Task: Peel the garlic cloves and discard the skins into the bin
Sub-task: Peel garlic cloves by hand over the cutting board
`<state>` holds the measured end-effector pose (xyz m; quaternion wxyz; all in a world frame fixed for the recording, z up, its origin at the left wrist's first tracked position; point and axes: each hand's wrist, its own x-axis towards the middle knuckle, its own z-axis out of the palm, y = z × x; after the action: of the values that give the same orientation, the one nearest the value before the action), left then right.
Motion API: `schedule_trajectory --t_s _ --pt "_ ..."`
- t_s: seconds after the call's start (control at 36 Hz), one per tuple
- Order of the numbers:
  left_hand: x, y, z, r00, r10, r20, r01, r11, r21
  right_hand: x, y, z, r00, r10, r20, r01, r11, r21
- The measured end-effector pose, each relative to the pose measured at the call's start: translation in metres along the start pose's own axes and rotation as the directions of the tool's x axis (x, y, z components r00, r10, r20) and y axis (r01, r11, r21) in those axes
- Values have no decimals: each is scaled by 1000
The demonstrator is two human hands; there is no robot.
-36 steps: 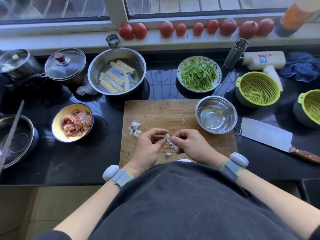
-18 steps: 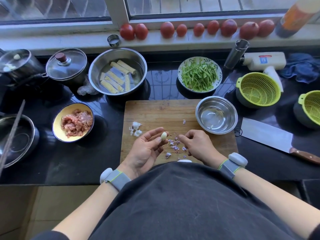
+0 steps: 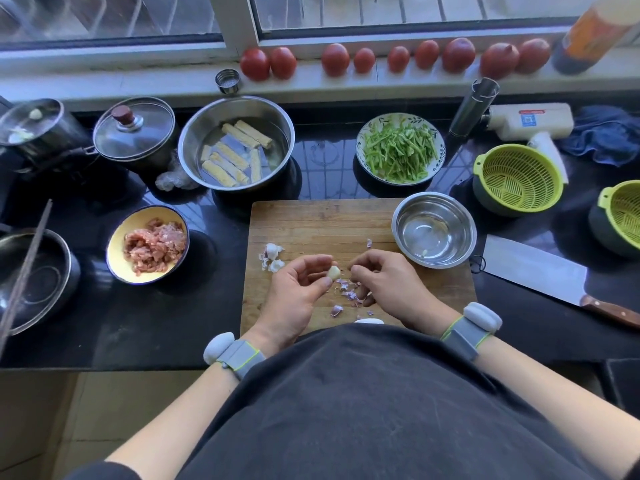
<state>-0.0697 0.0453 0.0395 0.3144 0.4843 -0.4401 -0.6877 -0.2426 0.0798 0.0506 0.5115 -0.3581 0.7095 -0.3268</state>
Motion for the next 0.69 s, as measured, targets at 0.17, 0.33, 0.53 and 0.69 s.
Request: schedule_trajectory --t_s 0.17,0.33,0.53,0.69 --pt "2 -1 2 994 108 21 -110 981 158 -6 -6 0 999 -43 8 43 999 -31" --pt "1 1 2 984 171 46 -177 952 250 -4 -8 2 998 -60 8 61 996 -60" --pt "0 2 1 981 185 61 -195 936 293 -2 -9 2 996 -87 -18 84 988 -130" --pt "0 4 4 982 180 55 -188 953 238 -1 -8 3 993 -111 -32 103 978 -180"
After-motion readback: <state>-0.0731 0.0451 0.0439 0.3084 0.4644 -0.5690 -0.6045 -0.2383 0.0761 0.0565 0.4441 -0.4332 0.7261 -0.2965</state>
